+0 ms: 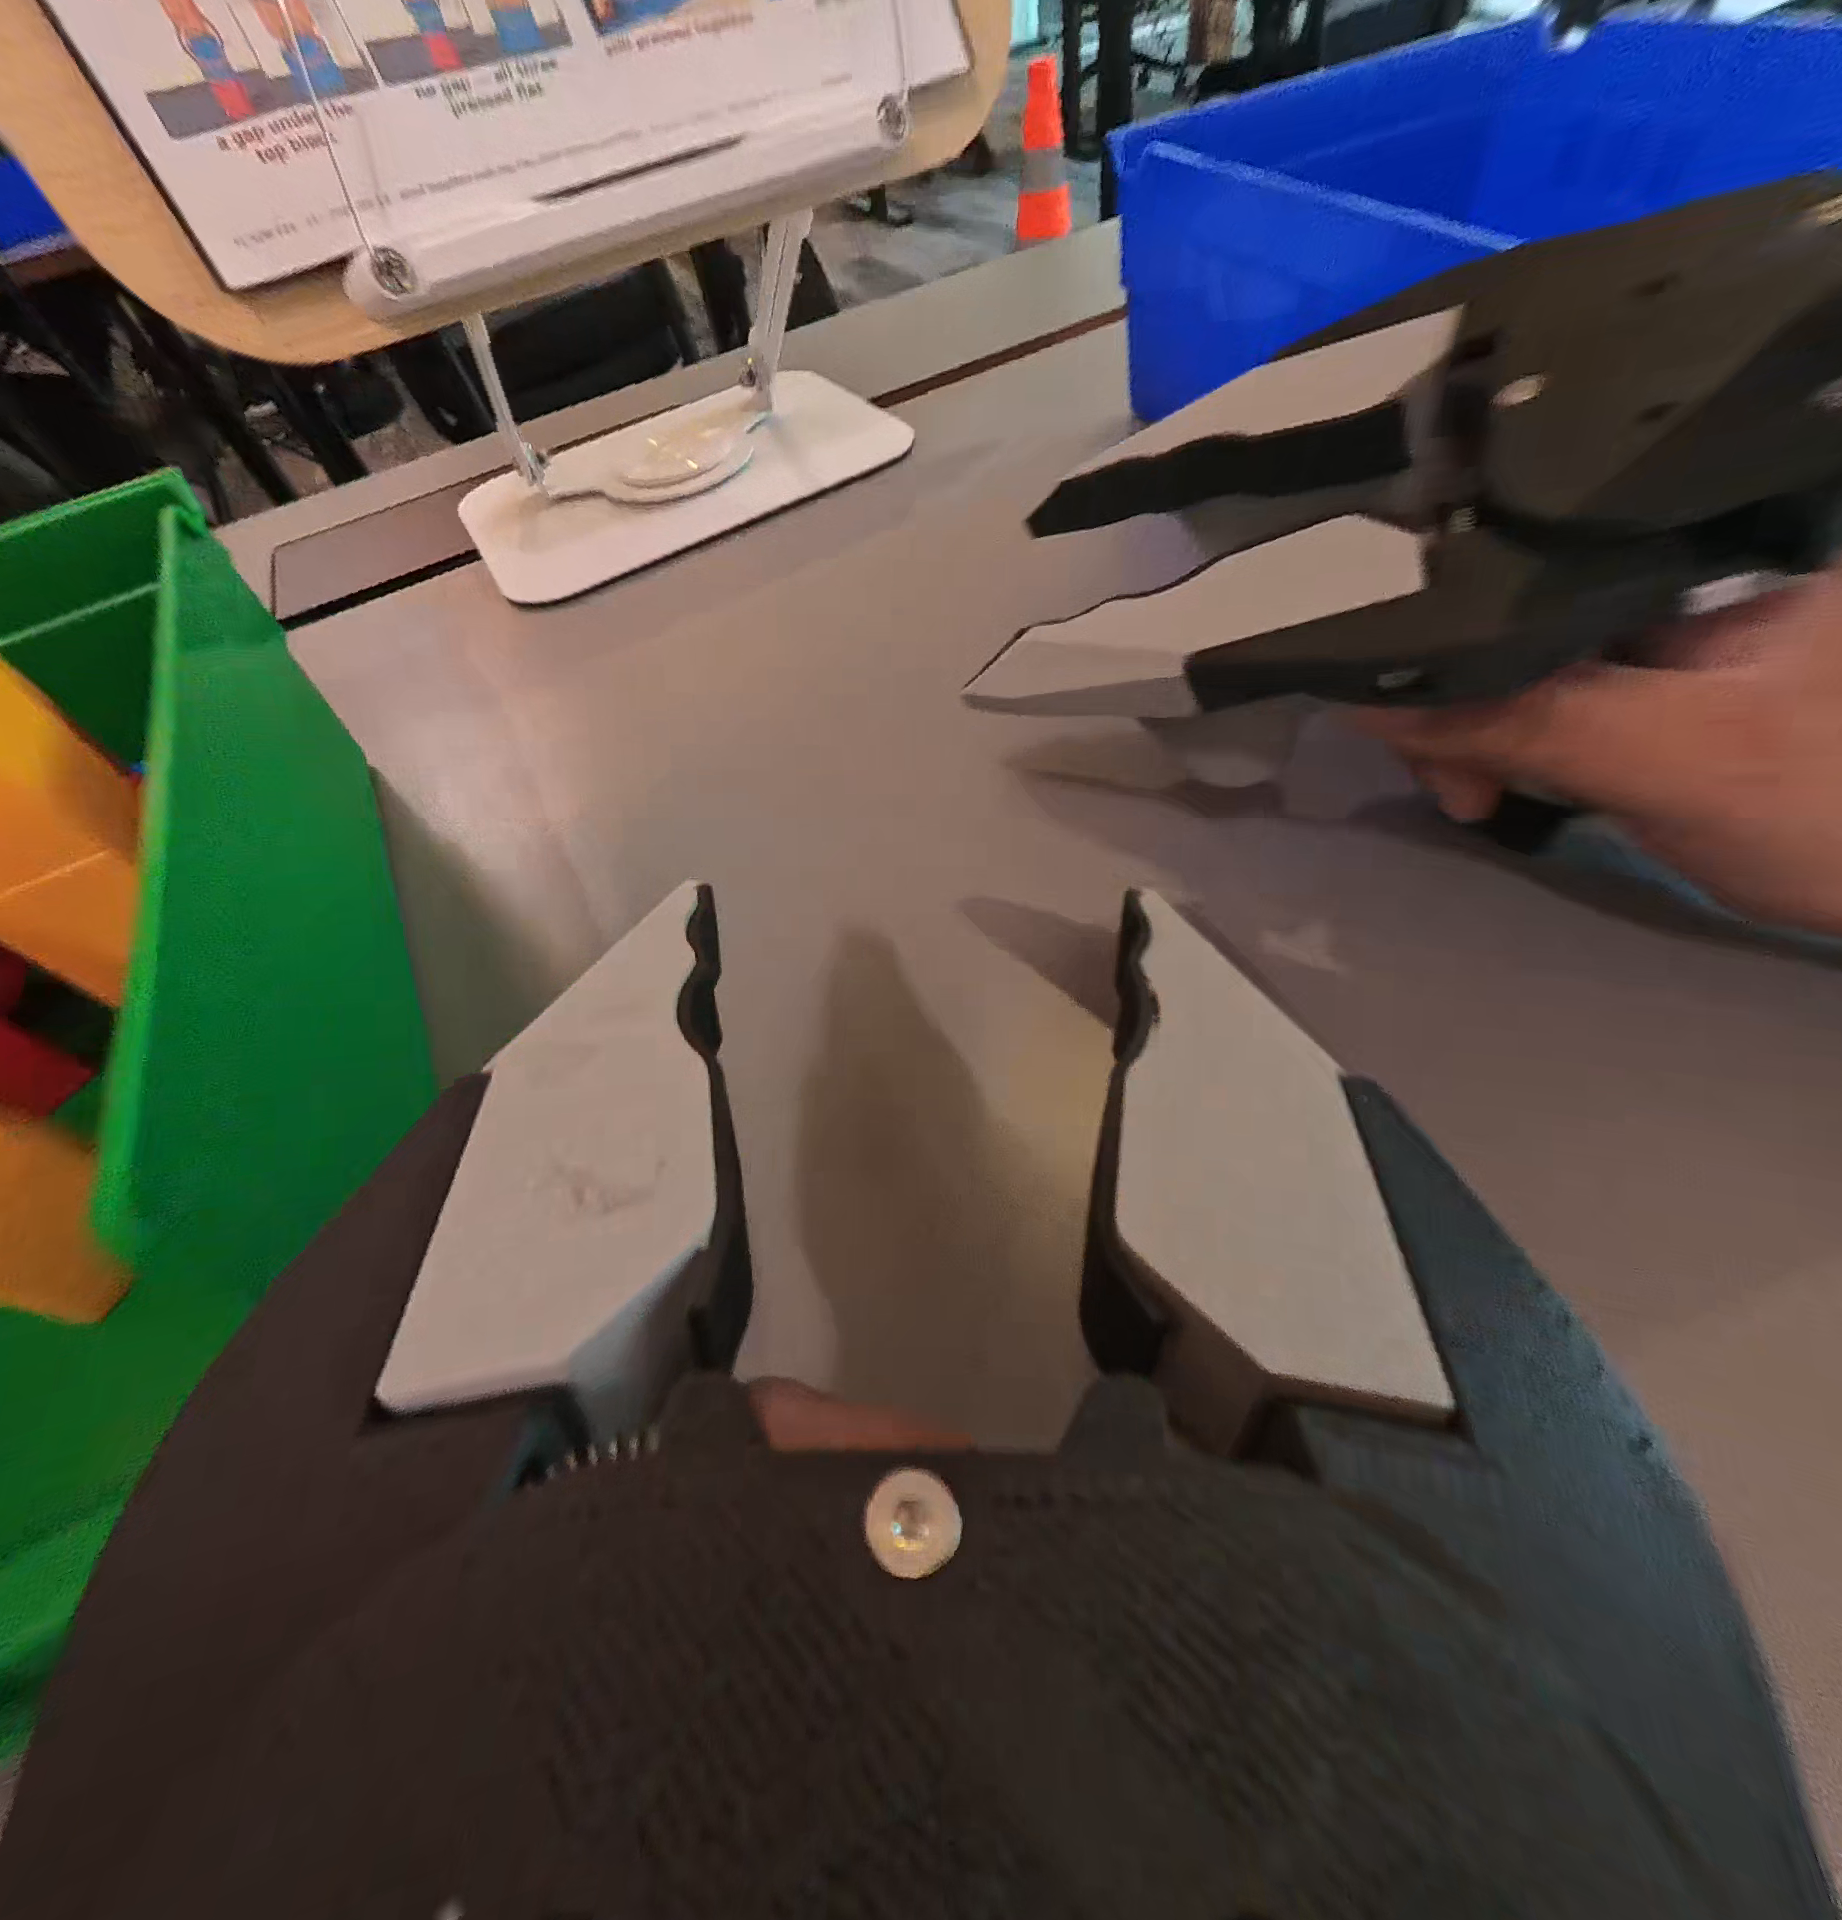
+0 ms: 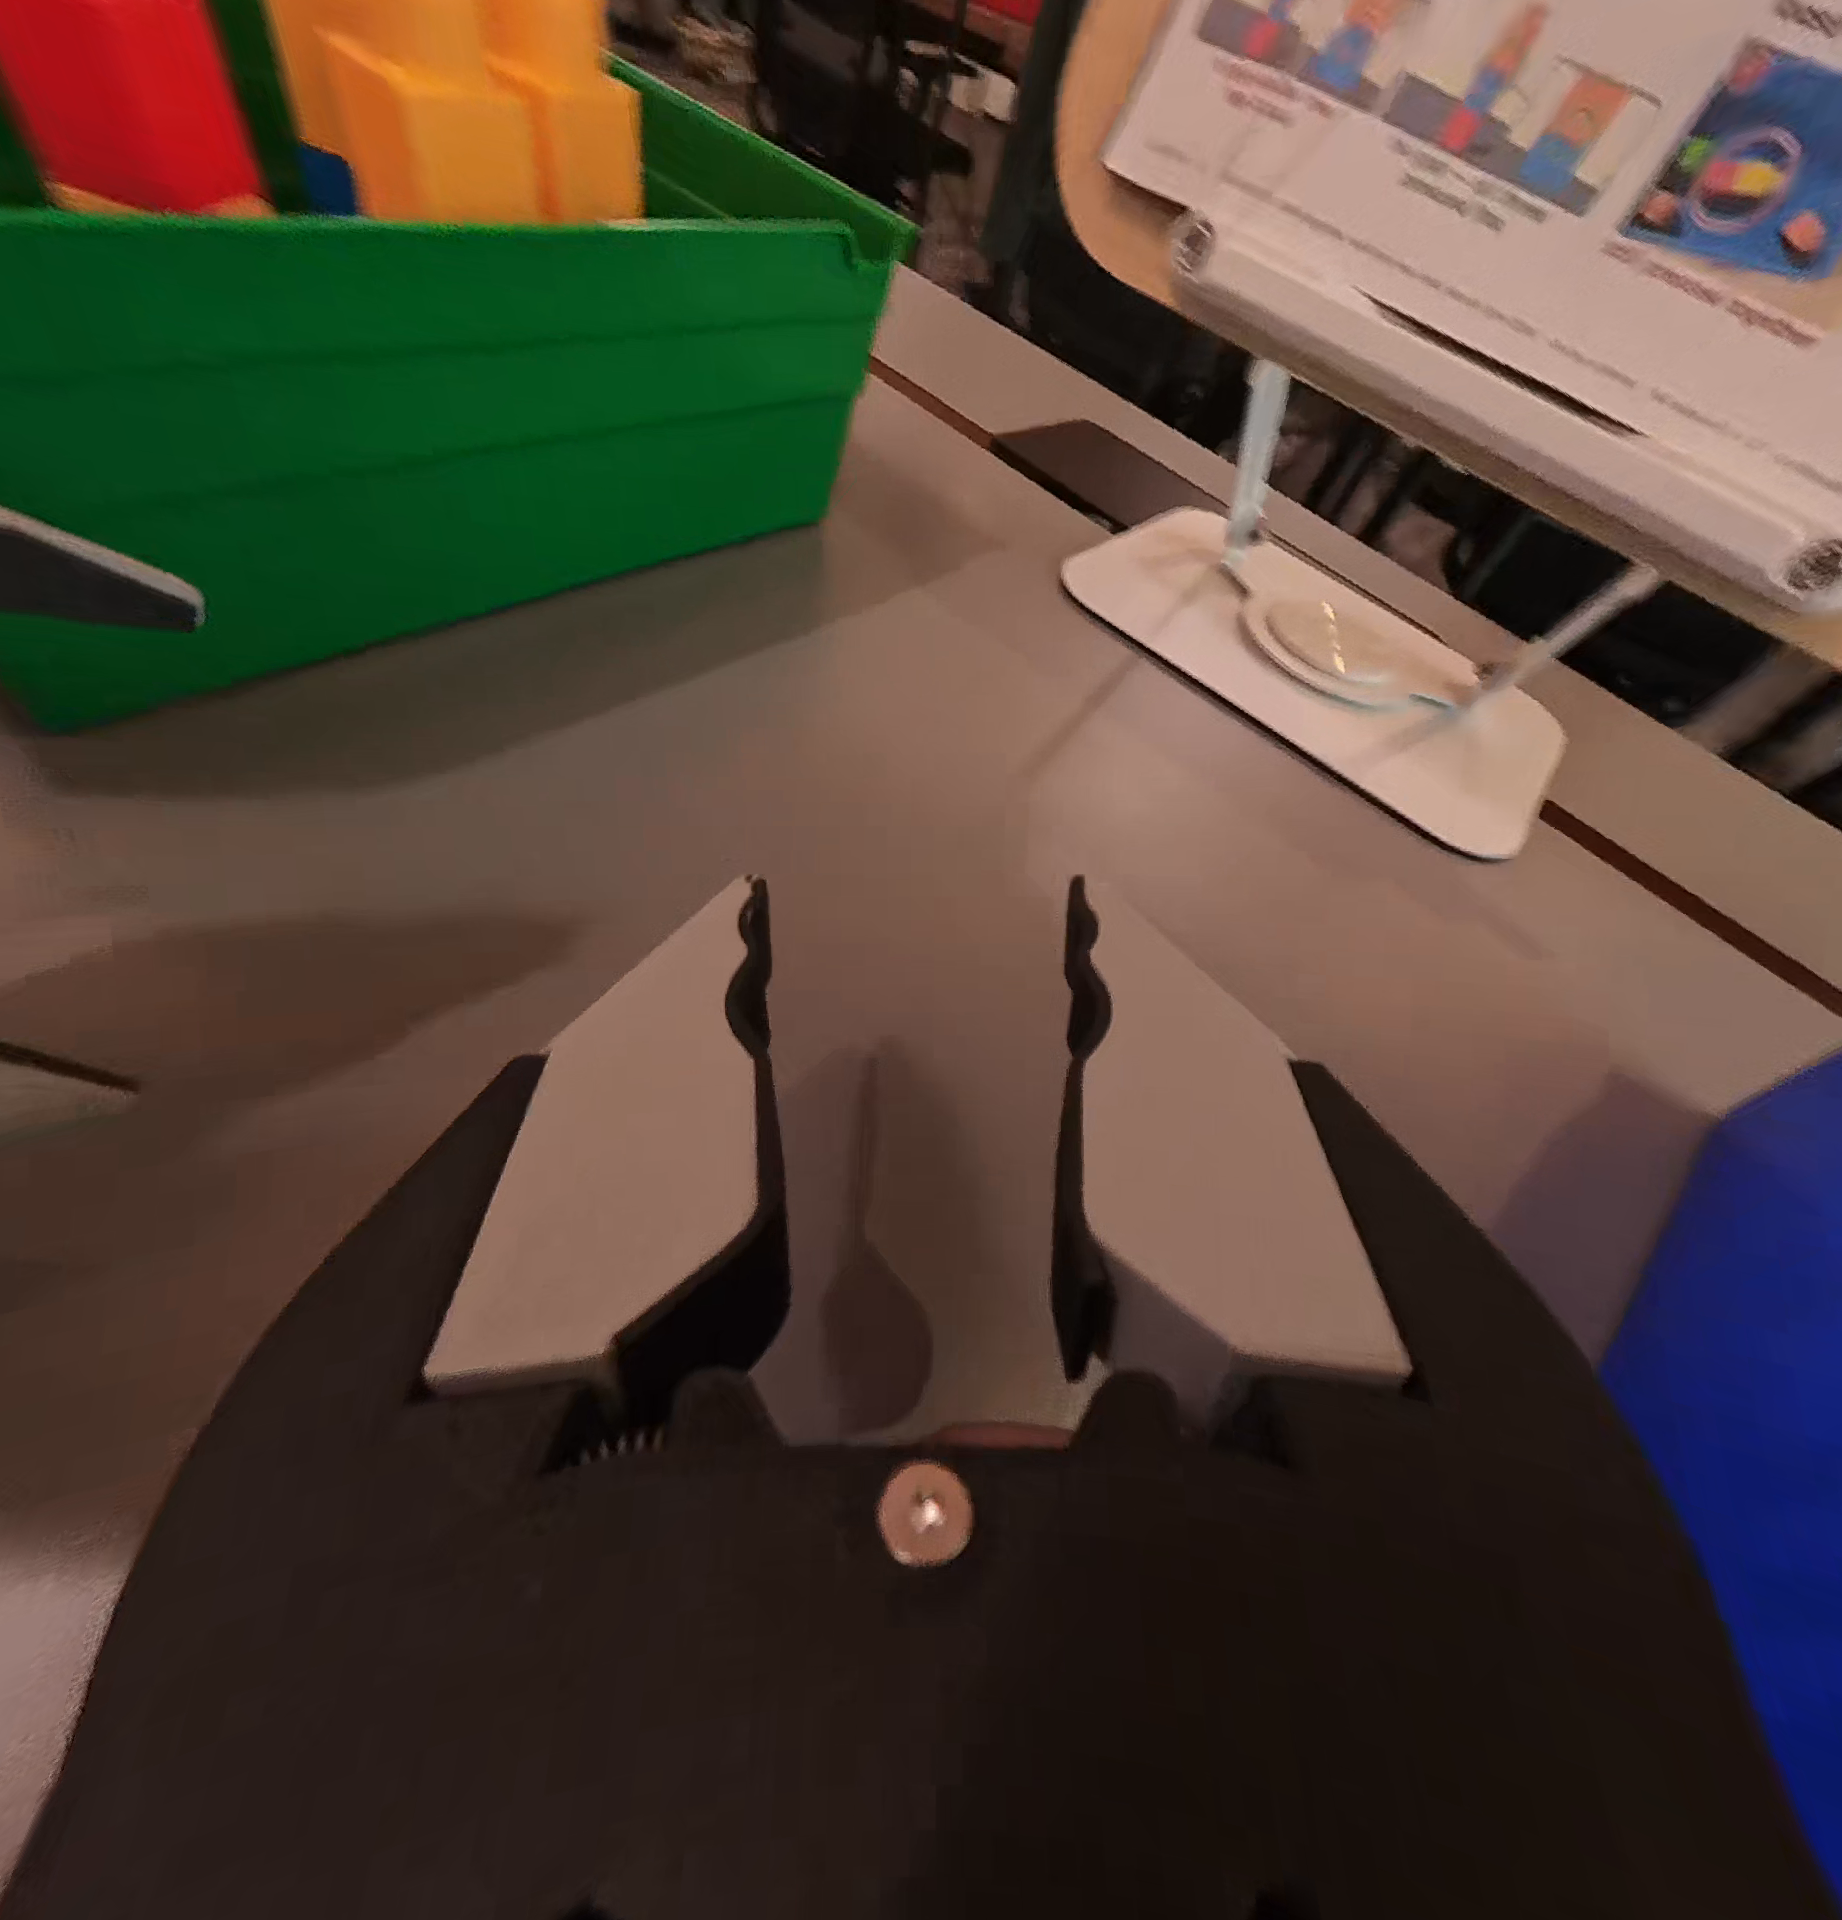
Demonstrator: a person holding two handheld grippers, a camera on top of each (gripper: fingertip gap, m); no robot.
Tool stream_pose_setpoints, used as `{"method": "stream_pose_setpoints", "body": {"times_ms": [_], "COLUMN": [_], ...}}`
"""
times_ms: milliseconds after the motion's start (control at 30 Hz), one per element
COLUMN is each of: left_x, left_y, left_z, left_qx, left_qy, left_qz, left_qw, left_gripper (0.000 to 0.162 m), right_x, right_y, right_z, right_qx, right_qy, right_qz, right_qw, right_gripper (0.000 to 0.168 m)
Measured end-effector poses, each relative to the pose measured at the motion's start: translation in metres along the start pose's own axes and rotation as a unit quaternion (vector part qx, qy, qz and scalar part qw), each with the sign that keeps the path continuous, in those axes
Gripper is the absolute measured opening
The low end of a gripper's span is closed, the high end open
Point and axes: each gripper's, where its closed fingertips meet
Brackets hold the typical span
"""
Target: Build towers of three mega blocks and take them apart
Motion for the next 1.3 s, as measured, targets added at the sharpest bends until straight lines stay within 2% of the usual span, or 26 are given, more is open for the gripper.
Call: {"method": "stream_pose_setpoints", "body": {"times_ms": [67,167,267,333,400,500,767,933,1067,1300], "left_x": [0.027,0.052,0.057,0.054,0.049,0.042,0.035,0.036,0.034,0.031], "left_y": [0.007,0.023,0.043,0.058,0.061,0.060,0.058,0.059,0.069,0.073], "left_z": [-0.006,-0.010,-0.003,-0.002,0.006,0.012,0.013,0.011,0.010,0.012], "left_qx": [0.003,0.015,0.016,-0.012,-0.034,-0.029,-0.020,-0.020,-0.025,-0.041], "left_qy": [0.018,0.034,0.007,-0.005,-0.038,-0.066,-0.071,-0.065,-0.062,-0.075], "left_qz": [0.010,0.021,0.042,0.058,0.053,0.048,0.046,0.046,0.081,0.083], "left_qw": [1.000,0.999,0.999,0.998,0.997,0.996,0.996,0.997,0.994,0.993], "left_gripper": [0.075,0.073,0.066,0.066,0.052,0.055,0.064,0.068,0.075,0.073], "right_x": [-0.001,-0.010,-0.018,-0.022,-0.025,-0.026,-0.026,-0.028,-0.027,-0.026], "right_y": [-0.014,-0.022,-0.035,-0.052,-0.054,-0.046,-0.019,-0.014,-0.009,-0.003], "right_z": [-0.003,-0.007,-0.020,-0.032,-0.032,-0.028,-0.019,-0.010,-0.010,-0.009], "right_qx": [0.005,0.007,0.007,0.020,0.036,0.040,0.034,0.022,0.008,0.015], "right_qy": [0.002,0.003,0.034,0.063,0.060,0.047,0.030,0.012,0.013,0.014], "right_qz": [-0.027,-0.022,-0.027,-0.063,-0.062,-0.046,0.005,0.011,0.016,0.029], "right_qw": [1.000,1.000,0.999,0.996,0.996,0.997,0.999,1.000,1.000,0.999], "right_gripper": [0.053,0.052,0.051,0.051,0.053,0.054,0.066,0.062,0.060,0.060]}}
Point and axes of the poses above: each gripper's, where its closed fingertips meet, x out along the fingers, z out of its top, y = z × x across the jaws, and after that the axes turned 8 degrees about -y, right-handed
